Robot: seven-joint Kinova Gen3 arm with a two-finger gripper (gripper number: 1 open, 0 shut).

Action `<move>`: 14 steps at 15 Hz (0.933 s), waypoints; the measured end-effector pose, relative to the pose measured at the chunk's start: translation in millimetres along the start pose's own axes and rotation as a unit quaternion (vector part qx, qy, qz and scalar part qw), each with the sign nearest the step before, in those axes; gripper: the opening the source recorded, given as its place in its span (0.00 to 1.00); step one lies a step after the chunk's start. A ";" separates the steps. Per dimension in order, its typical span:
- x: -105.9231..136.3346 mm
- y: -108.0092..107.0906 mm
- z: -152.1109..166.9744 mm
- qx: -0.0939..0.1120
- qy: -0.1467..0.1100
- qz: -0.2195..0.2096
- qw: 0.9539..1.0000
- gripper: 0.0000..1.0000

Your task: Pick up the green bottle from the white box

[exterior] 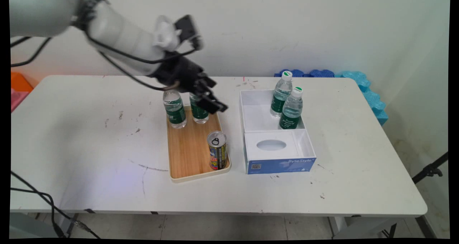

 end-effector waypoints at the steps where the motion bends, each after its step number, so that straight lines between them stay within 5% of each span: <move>1: 9.5 3.3 12.4 0.001 0.003 -0.001 1.000 1.00; 14: 78.6 30.3 146.2 0.018 0.010 -0.018 1.000 1.00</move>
